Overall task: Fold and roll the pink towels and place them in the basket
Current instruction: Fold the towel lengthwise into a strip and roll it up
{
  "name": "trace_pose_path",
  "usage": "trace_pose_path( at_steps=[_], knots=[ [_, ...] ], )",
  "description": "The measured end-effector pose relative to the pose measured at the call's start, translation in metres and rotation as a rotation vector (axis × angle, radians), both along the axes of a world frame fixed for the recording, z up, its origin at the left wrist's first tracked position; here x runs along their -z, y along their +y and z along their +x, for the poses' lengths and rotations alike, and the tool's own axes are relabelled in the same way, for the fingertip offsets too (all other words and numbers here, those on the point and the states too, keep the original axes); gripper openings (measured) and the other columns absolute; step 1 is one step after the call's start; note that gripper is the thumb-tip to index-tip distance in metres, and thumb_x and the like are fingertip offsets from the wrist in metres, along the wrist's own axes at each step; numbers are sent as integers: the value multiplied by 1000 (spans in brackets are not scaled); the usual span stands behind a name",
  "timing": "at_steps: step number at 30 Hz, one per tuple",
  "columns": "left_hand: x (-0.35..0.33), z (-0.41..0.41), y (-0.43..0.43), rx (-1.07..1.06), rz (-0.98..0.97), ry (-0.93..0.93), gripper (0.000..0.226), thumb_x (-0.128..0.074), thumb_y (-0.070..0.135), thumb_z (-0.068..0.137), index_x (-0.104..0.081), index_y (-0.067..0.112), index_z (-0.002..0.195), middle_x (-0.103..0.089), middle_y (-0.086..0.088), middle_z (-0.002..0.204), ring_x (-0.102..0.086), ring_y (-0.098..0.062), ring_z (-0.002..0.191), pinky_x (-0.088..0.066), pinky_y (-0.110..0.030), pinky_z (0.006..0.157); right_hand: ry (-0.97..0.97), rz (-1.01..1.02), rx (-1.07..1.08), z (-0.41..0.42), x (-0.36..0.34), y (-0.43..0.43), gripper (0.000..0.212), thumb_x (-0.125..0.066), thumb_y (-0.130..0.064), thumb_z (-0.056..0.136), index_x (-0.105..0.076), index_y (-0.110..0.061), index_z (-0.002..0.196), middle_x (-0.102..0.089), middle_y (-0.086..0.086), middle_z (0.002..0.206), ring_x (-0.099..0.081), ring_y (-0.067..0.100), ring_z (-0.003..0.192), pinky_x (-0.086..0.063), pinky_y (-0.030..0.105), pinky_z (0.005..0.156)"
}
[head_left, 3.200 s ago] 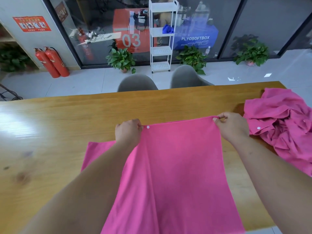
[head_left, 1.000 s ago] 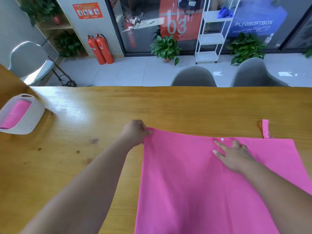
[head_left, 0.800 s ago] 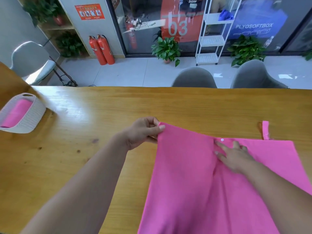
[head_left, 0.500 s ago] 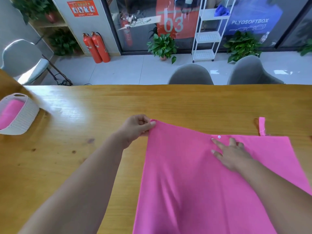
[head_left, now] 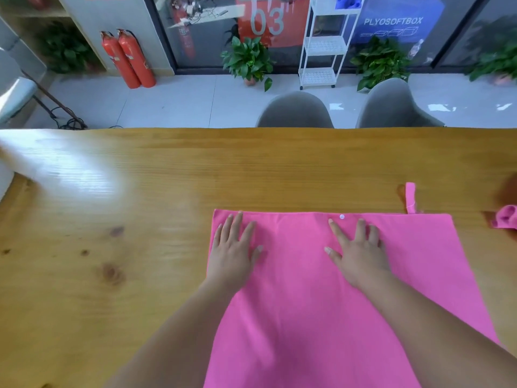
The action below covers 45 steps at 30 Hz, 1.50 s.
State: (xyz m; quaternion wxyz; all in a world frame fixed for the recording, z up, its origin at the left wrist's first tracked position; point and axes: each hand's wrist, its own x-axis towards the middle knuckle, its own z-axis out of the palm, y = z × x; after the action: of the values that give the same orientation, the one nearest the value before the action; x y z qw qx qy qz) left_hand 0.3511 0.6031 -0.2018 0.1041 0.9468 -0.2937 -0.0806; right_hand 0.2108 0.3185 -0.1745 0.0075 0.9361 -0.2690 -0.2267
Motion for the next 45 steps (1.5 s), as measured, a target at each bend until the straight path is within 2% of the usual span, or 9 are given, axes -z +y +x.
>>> trace_pose_path(
  at_steps=[2, 4, 13, 17, 22, 30, 34, 38, 45],
  knots=[
    [17, -10, 15, 60, 63, -9, 70, -26, 69, 106, -16, 38, 168, 0, -1, 178, 4, -25, 164, -11, -52, 131, -38, 6, 28, -8, 3, 5, 74, -13, -78, 98, 19, -52, 160, 5, 20, 173, -1, 47, 157, -22, 60, 124],
    [23, -10, 26, 90, 93, -57, 72, -25, 71, 106, -10, 39, 168, 3, 1, 178, 7, -24, 163, -9, -53, 131, -61, -6, 33, -13, 6, 7, 74, -10, -79, 97, 21, -52, 159, 11, 18, 174, 4, 44, 159, -21, 61, 125],
    [13, 20, -43, -50, 147, -30, 74, -26, 61, 104, -15, 26, 169, -2, -15, 176, 9, -36, 162, -4, -60, 130, -77, 59, 80, 39, 9, -18, 79, -18, -81, 97, 8, -48, 164, 8, 20, 173, 2, 45, 159, -18, 69, 122],
    [18, -4, -49, 48, 161, -17, 76, -19, 75, 104, -6, 38, 168, 7, -4, 177, 15, -29, 162, -5, -61, 129, -213, 67, 16, -6, 23, -32, 75, -13, -78, 101, 3, -45, 166, 15, 6, 176, 13, 31, 161, -10, 62, 128],
    [19, 17, -33, 8, 184, -44, 79, -25, 78, 100, -5, 42, 168, 5, -3, 178, 12, -28, 163, -6, -58, 130, -238, 2, 135, -56, 30, -111, 78, -11, -79, 100, -1, -41, 167, 12, -1, 176, 16, 24, 161, -7, 56, 130],
    [4, 97, -105, -20, 392, 53, 79, -8, 74, 99, 16, 39, 165, 26, -5, 173, 23, -34, 159, 3, -60, 129, -128, 38, 168, 31, 29, -161, 78, -8, -78, 99, 10, -42, 165, 24, 1, 173, 20, 32, 160, 0, 59, 129],
    [-4, 39, -154, 73, 277, 95, 76, -9, 73, 102, 11, 38, 167, 24, -2, 174, 24, -33, 159, 3, -61, 129, -219, 74, 54, 42, 22, -90, 73, -15, -71, 103, 0, -39, 167, 16, 5, 175, 15, 36, 160, 0, 60, 129],
    [13, -26, -124, 129, 206, 28, 76, -20, 76, 103, -2, 40, 168, 10, 1, 177, 15, -27, 162, -6, -59, 130, -259, 122, -123, 2, 34, -47, 73, -18, -73, 103, -6, -41, 168, 9, 2, 177, 9, 32, 162, -9, 57, 129],
    [17, 9, -44, -104, 236, -19, 82, -24, 79, 99, -8, 39, 168, 2, -4, 178, 10, -28, 163, -8, -55, 131, -252, 5, 176, -69, 36, -139, 78, -15, -76, 100, -8, -39, 168, 1, 1, 177, 5, 28, 163, -10, 55, 130]
  ],
)
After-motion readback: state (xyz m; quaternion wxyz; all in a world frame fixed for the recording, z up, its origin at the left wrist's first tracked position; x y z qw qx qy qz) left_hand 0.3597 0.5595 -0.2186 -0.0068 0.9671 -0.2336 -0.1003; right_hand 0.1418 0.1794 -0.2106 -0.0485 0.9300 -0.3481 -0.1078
